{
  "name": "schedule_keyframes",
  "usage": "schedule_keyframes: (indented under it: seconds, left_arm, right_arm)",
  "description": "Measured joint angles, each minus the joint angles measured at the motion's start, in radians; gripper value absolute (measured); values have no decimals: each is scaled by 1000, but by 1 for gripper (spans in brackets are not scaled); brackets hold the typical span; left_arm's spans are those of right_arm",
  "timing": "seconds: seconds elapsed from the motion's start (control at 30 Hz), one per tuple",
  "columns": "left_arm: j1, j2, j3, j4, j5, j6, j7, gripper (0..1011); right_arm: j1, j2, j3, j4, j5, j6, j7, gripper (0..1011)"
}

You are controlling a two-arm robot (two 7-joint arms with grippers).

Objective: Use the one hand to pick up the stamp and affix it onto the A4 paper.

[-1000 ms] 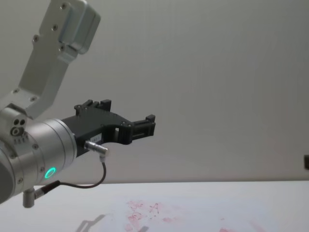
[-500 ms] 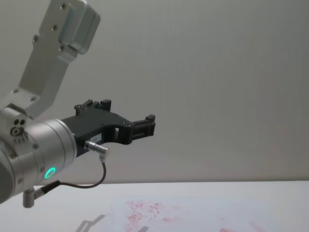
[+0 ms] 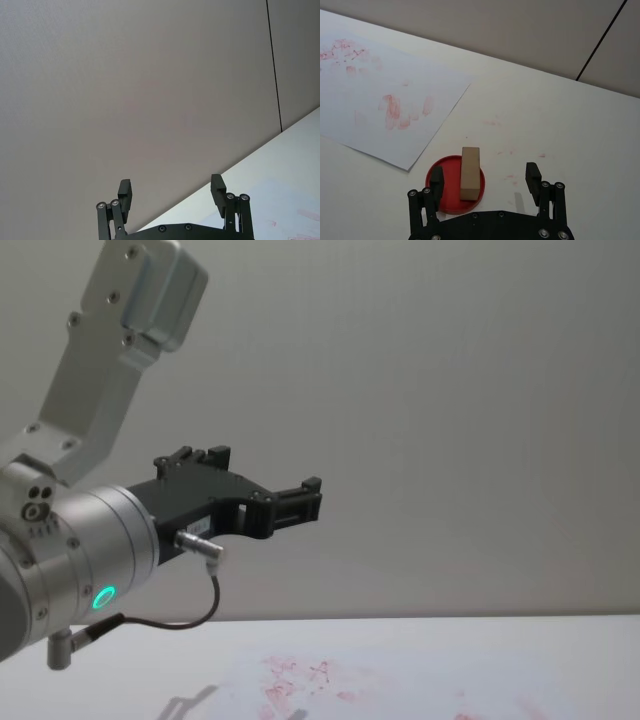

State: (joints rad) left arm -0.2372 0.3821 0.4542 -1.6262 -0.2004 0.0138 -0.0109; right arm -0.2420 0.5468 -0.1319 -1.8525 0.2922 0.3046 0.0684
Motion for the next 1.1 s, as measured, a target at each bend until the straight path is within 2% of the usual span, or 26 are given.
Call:
schedule_keyframes:
  seconds: [0.23, 0.53, 0.97, 1.1]
  left_arm:
    - [0, 0, 0, 0, 0, 0, 0, 1001]
    - [0, 0, 0, 0, 0, 0, 0, 1001]
    - [0, 0, 0, 0, 0, 0, 0, 1001]
    - [0, 0, 0, 0, 0, 0, 0, 1001]
  right_arm:
    - [19, -8, -8, 19, -21, 9, 31, 1001]
    - [70, -36, -26, 64, -61, 30, 84, 1001]
    - [104, -60, -35, 104, -83, 47, 91, 1001]
    - [109, -64, -37, 111, -86, 49, 91, 945]
